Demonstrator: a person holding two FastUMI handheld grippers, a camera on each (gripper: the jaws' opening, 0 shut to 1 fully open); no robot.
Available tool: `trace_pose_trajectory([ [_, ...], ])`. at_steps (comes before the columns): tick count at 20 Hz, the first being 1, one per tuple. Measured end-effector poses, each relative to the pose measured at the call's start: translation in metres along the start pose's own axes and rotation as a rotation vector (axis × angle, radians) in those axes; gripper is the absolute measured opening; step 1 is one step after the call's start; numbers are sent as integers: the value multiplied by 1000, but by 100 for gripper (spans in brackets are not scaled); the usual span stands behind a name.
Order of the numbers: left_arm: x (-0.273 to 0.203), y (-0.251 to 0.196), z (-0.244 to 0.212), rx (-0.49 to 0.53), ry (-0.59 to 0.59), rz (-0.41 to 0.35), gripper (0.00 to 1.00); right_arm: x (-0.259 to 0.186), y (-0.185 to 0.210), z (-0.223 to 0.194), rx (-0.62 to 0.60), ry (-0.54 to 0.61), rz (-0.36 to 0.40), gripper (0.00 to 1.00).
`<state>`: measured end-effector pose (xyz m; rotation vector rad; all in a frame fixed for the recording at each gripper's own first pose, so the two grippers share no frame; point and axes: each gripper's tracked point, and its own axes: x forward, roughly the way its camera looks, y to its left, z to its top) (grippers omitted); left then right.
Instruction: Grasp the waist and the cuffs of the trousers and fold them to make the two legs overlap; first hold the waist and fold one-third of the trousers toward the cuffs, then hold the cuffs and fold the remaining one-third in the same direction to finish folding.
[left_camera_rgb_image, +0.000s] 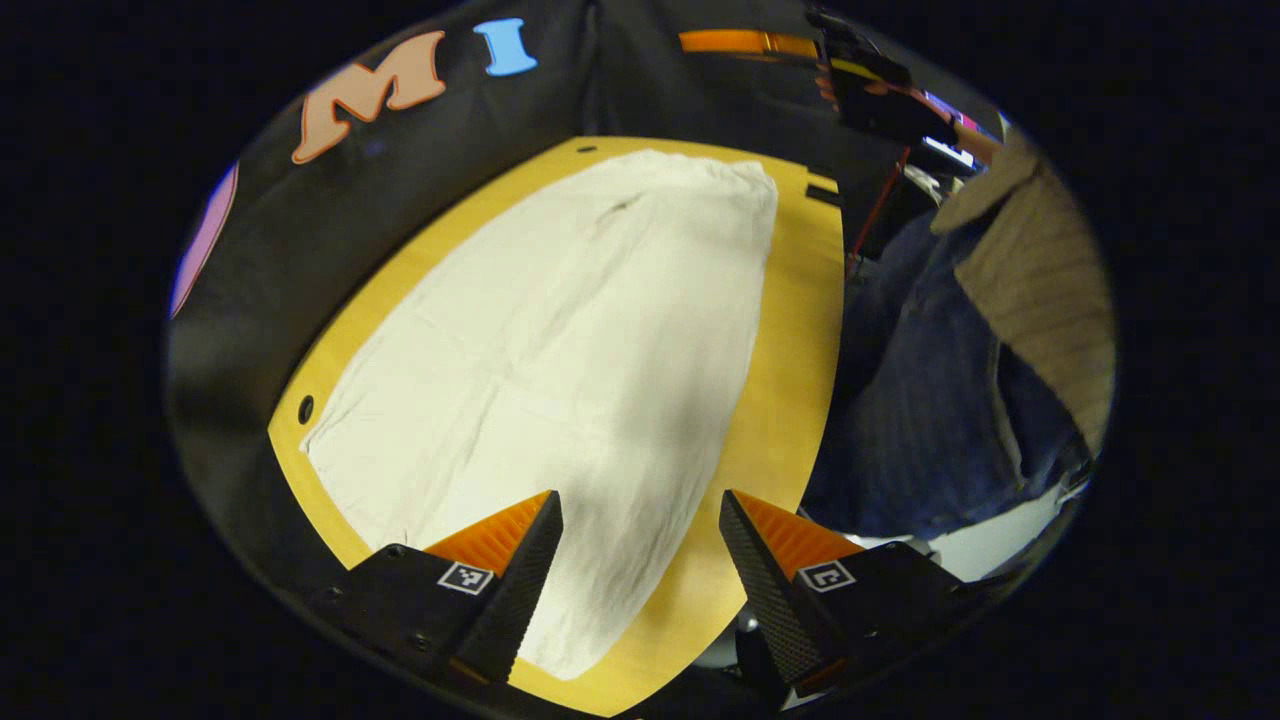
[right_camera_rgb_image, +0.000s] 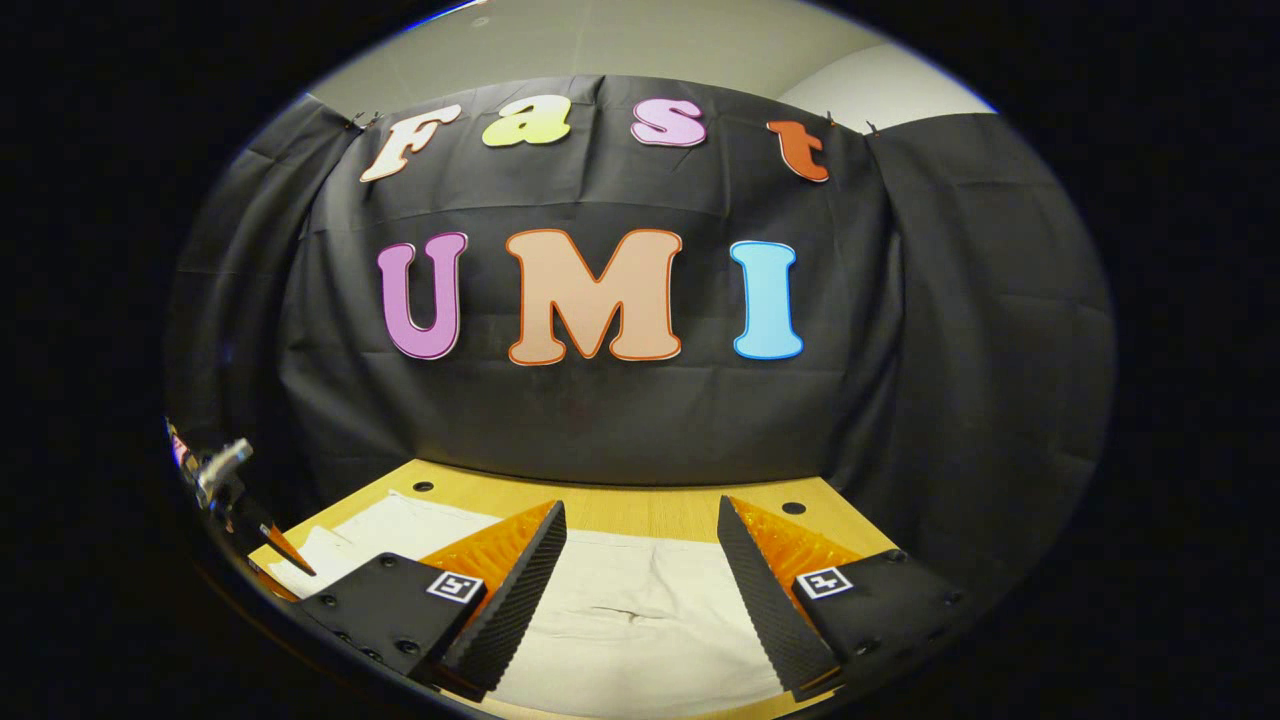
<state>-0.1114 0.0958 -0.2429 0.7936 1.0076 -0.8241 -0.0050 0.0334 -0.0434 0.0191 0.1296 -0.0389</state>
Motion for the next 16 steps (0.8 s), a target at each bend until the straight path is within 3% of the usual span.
trace_pose_trajectory([
  [3,17,-1,-52,33,122,-27,89,-5,-2,-15,-30,39,-27,98],
  [4,21,-2,-62,32,150,-37,93,-7,-2,-22,-48,59,-30,98],
  [8,33,0,-105,56,245,-56,92,-10,5,-36,-49,99,-19,98],
  [16,35,1,-126,81,335,-82,86,-4,14,-45,-61,122,2,98],
])
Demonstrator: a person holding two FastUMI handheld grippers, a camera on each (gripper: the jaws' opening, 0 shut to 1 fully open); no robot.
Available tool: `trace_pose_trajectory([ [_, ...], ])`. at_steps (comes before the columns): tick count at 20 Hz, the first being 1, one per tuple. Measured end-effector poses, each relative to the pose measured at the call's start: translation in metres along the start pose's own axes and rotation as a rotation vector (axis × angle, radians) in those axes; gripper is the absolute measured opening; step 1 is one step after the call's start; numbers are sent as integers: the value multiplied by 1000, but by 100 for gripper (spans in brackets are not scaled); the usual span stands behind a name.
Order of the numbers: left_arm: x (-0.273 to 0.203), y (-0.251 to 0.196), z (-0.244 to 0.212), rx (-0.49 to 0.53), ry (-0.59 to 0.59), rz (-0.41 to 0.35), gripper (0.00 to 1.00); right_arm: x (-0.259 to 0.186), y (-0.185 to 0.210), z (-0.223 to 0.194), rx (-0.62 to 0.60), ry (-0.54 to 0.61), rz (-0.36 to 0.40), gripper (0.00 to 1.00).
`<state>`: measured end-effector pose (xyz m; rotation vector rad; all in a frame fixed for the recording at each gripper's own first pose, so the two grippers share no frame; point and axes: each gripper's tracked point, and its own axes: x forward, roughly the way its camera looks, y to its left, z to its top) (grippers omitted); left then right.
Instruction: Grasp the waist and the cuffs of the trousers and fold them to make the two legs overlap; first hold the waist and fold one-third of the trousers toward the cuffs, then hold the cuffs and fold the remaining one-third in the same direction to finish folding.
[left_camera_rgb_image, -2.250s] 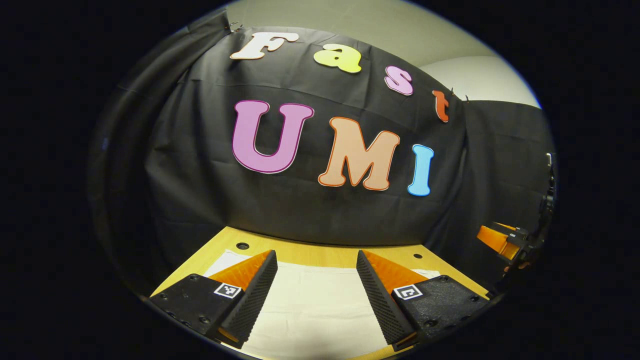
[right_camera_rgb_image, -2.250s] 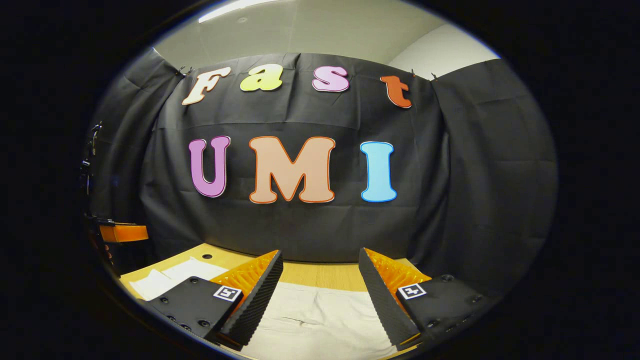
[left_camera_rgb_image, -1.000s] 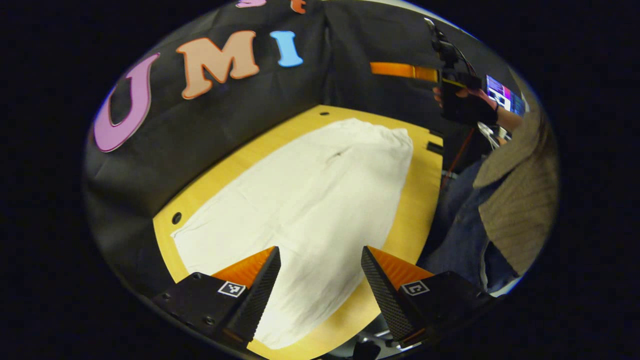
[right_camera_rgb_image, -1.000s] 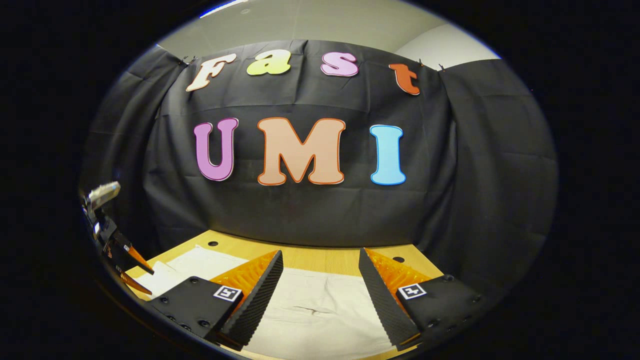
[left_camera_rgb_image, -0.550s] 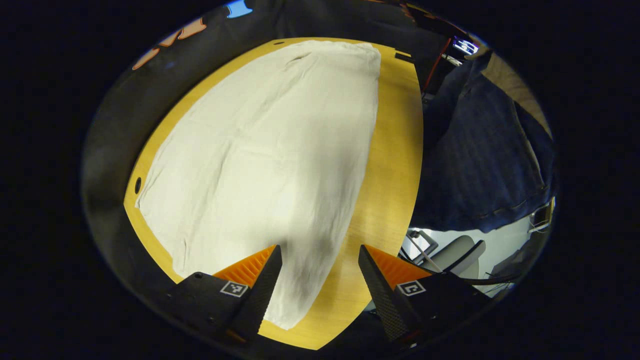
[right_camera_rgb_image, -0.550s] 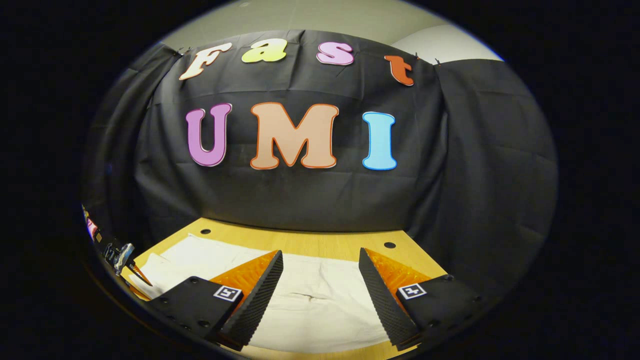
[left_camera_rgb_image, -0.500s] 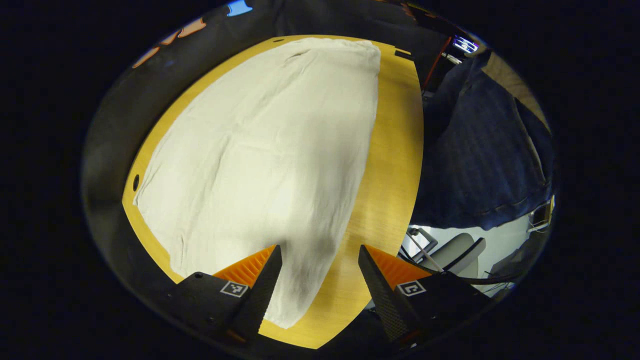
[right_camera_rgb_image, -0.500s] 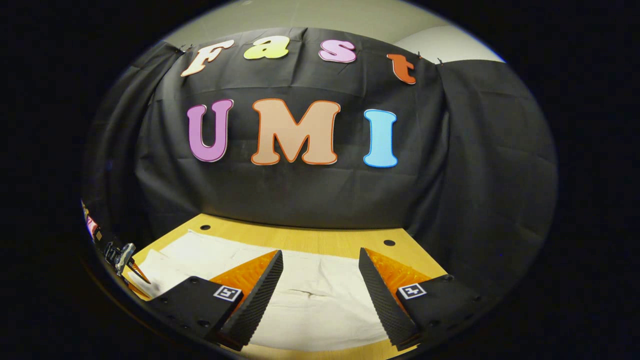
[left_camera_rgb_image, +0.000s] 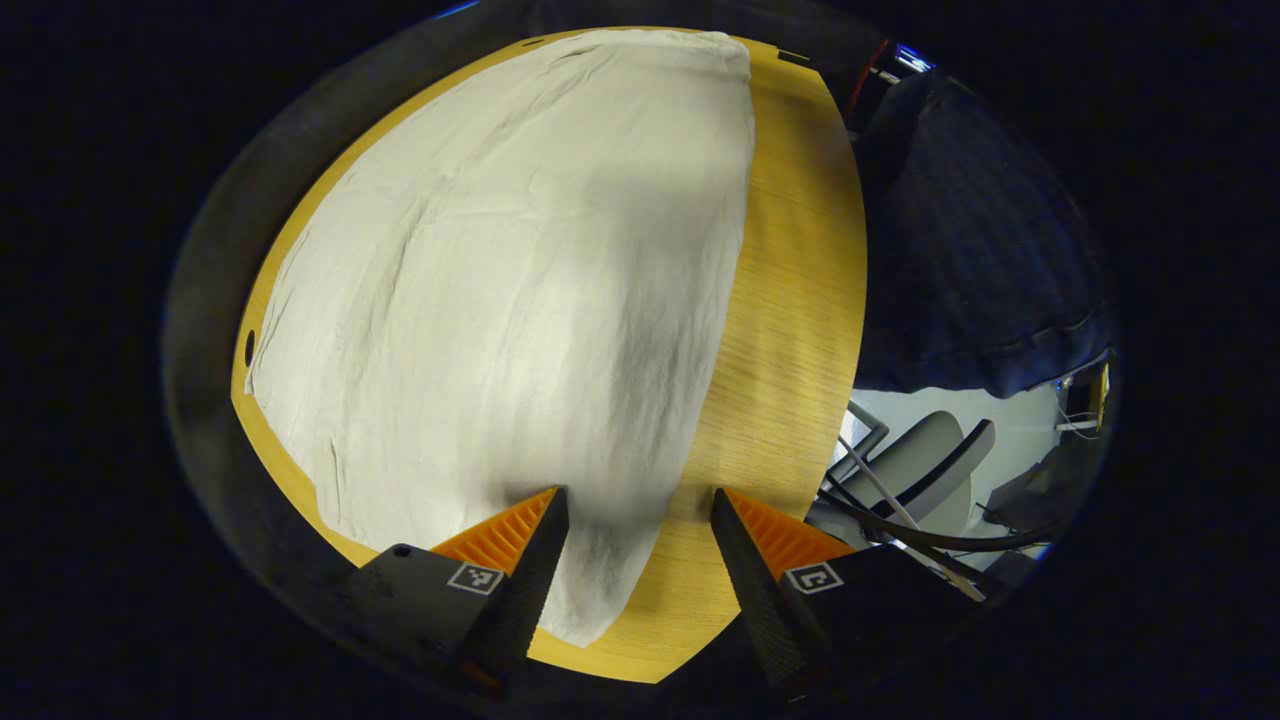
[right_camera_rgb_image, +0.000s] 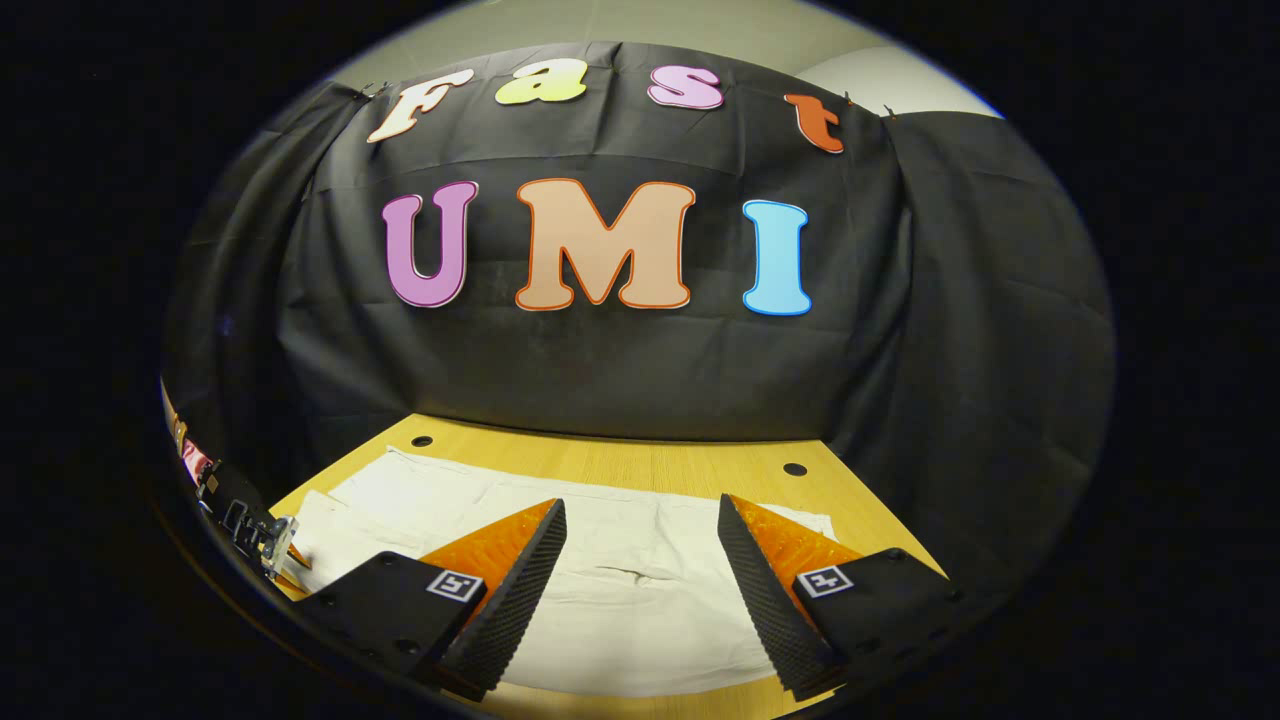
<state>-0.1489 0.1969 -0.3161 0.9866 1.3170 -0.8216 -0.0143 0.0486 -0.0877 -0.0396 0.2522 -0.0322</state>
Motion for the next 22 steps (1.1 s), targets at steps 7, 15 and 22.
trace_pose_trajectory([
  [7,2,1,-4,27,88,-24,86,9,0,-8,3,19,41,98],
  [15,-1,15,-2,-3,154,-4,12,17,-5,-44,-63,103,205,98],
  [22,-10,-2,19,-45,170,26,0,8,-46,-113,-210,274,357,98],
])
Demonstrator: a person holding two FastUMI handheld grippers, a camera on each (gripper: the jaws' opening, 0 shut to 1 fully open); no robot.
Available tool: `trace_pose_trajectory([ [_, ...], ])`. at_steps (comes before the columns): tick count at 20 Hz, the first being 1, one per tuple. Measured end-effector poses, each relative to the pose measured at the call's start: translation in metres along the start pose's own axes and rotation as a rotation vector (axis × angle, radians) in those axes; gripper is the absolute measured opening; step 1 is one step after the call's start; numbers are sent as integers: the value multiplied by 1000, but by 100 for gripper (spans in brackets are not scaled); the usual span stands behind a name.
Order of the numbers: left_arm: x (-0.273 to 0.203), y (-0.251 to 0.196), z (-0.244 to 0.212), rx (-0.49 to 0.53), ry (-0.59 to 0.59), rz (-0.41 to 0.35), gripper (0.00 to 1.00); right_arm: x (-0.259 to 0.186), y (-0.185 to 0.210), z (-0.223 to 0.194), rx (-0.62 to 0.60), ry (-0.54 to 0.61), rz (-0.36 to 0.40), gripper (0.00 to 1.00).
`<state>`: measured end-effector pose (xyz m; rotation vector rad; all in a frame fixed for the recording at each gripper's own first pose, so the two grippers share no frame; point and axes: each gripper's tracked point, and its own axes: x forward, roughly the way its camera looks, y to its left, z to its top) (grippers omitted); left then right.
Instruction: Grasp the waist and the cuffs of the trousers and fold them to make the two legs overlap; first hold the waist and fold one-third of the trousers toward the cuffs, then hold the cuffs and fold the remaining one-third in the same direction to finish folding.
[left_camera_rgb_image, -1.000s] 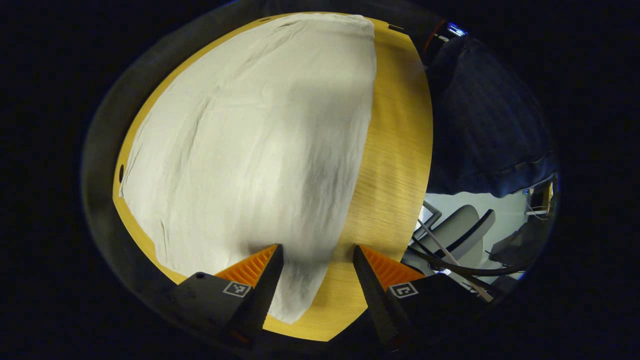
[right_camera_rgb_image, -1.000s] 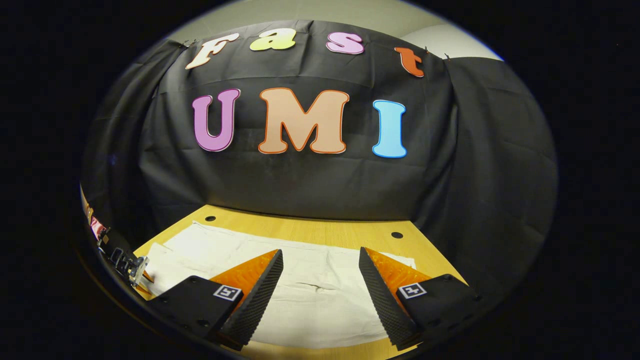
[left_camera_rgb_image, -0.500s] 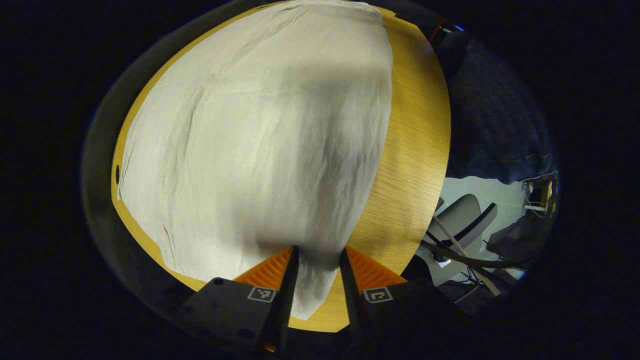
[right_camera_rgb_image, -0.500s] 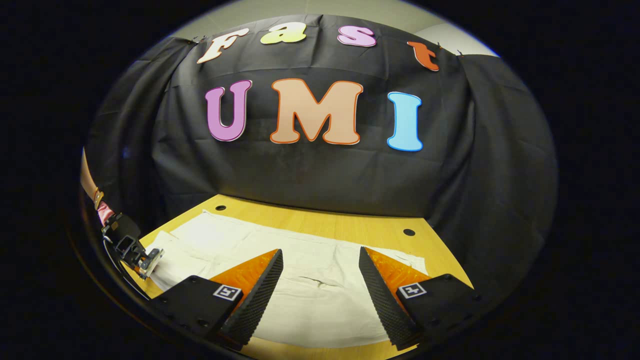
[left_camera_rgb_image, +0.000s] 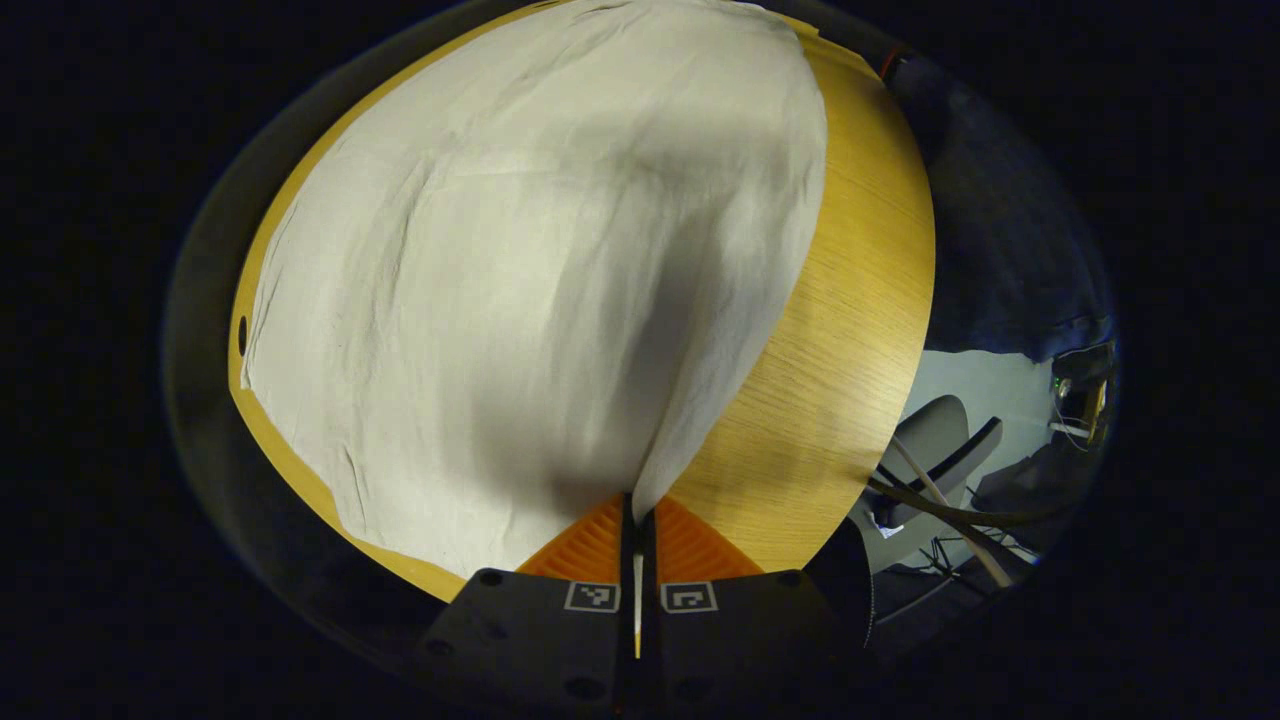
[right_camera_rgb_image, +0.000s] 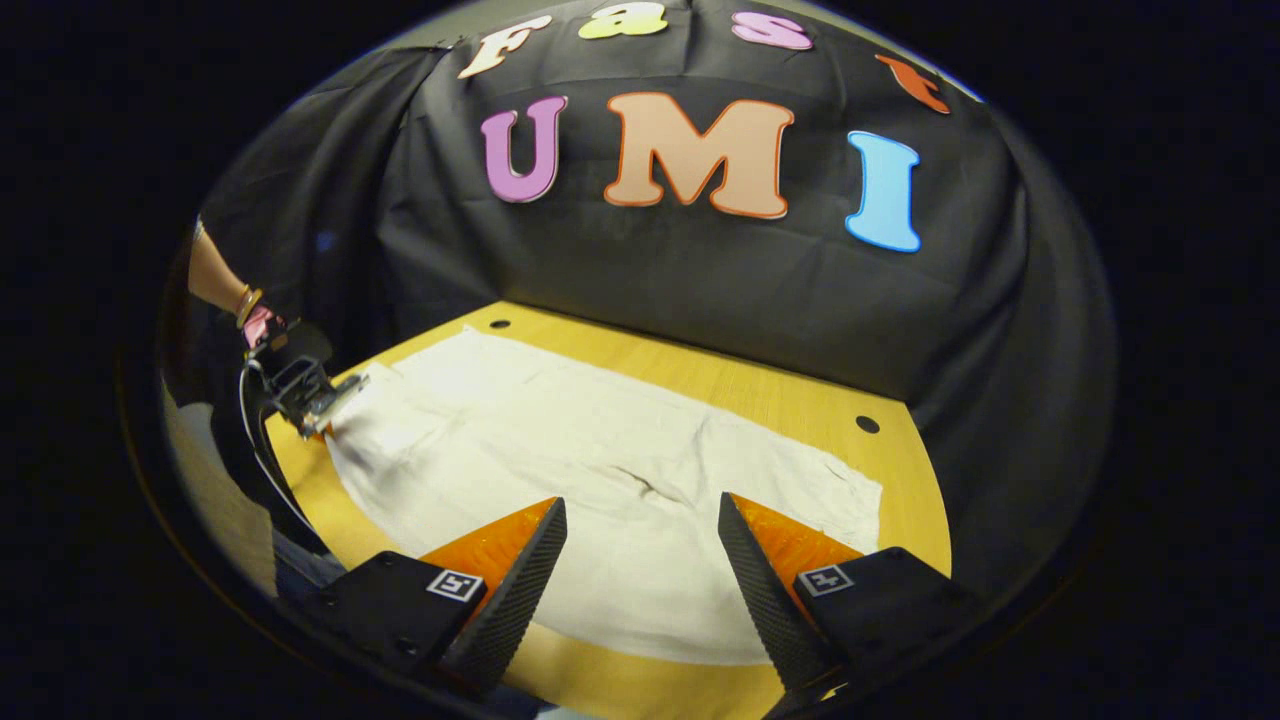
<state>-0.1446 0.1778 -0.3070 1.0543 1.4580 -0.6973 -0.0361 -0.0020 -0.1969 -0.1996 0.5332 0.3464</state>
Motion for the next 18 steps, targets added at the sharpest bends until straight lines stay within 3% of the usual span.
trace_pose_trajectory([
  [7,-12,-24,40,-13,40,40,0,6,-34,-111,-288,308,192,98],
  [8,-4,4,10,-26,47,34,0,7,-36,-126,-315,353,226,99],
  [9,-6,-18,28,-37,53,28,0,7,-40,-142,-344,396,258,98],
  [11,-11,-20,38,-36,64,19,0,11,-47,-167,-399,481,307,98],
  [18,-10,-20,35,-17,96,6,0,19,-46,-194,-462,620,414,98],
])
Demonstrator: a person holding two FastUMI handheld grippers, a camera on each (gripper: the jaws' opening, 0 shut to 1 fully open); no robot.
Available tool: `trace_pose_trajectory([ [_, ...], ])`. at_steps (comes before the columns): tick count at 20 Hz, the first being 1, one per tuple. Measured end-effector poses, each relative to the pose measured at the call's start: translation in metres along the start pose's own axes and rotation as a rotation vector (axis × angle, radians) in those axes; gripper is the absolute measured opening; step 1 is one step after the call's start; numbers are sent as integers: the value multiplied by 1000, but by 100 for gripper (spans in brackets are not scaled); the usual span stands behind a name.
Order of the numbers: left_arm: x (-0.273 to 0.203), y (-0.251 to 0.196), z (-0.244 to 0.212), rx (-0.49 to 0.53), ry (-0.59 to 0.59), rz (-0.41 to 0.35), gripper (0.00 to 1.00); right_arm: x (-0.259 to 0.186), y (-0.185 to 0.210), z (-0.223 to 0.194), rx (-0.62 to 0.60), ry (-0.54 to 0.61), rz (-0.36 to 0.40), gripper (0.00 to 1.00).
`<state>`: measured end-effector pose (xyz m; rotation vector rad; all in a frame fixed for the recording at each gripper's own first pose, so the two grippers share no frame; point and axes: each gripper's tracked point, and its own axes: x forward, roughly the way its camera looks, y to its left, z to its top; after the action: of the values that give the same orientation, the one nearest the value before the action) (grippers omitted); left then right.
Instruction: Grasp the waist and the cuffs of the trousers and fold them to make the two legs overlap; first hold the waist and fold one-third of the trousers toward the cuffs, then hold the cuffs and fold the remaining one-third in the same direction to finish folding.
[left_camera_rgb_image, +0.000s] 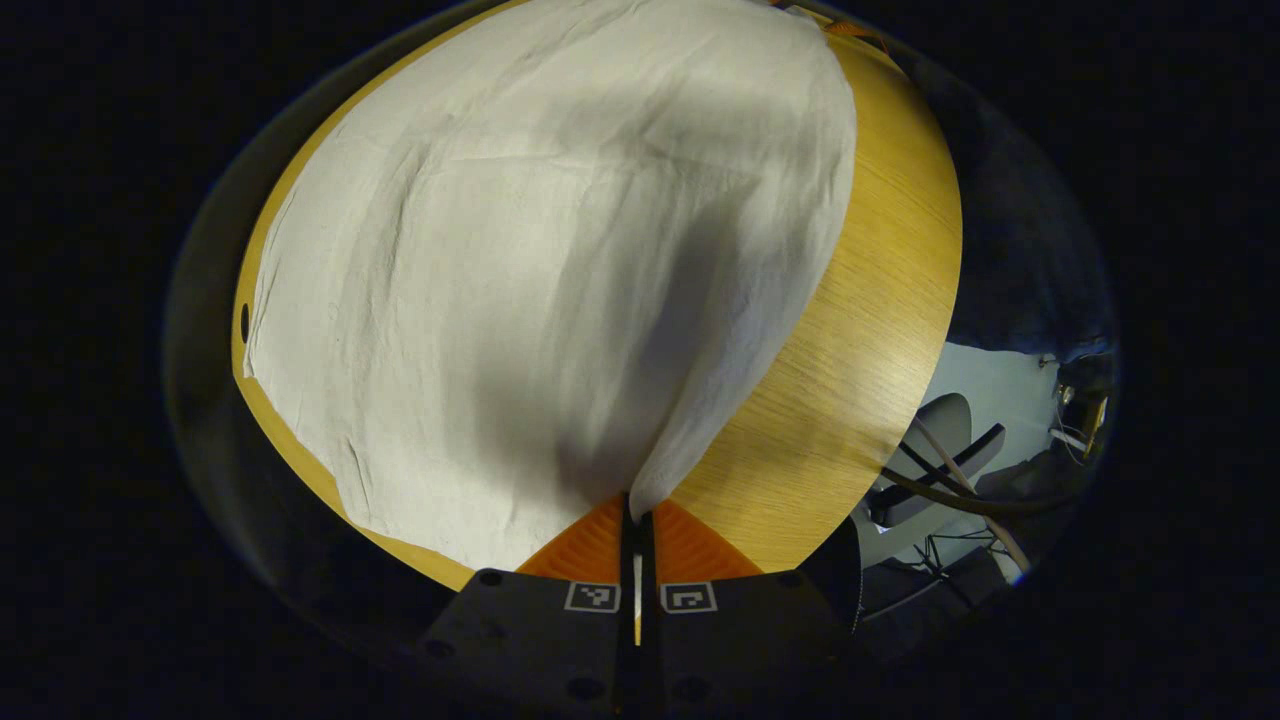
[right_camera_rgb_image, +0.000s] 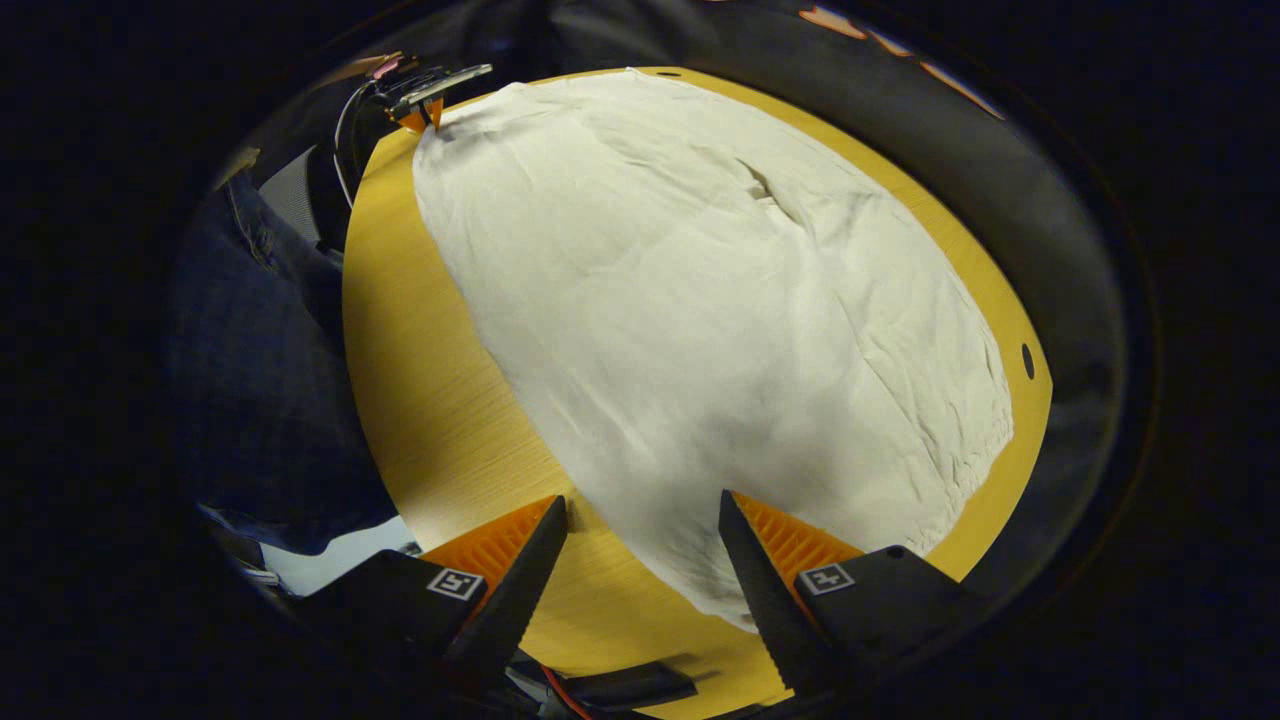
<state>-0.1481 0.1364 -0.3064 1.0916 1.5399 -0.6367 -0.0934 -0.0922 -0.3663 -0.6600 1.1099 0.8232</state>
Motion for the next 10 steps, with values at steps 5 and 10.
trace_pose_trajectory([
  [5,-1,-2,2,-14,6,-16,0,1,4,0,-4,65,-3,93],
  [10,-1,-2,2,-24,5,-34,0,-2,-2,1,-24,69,-38,48],
])
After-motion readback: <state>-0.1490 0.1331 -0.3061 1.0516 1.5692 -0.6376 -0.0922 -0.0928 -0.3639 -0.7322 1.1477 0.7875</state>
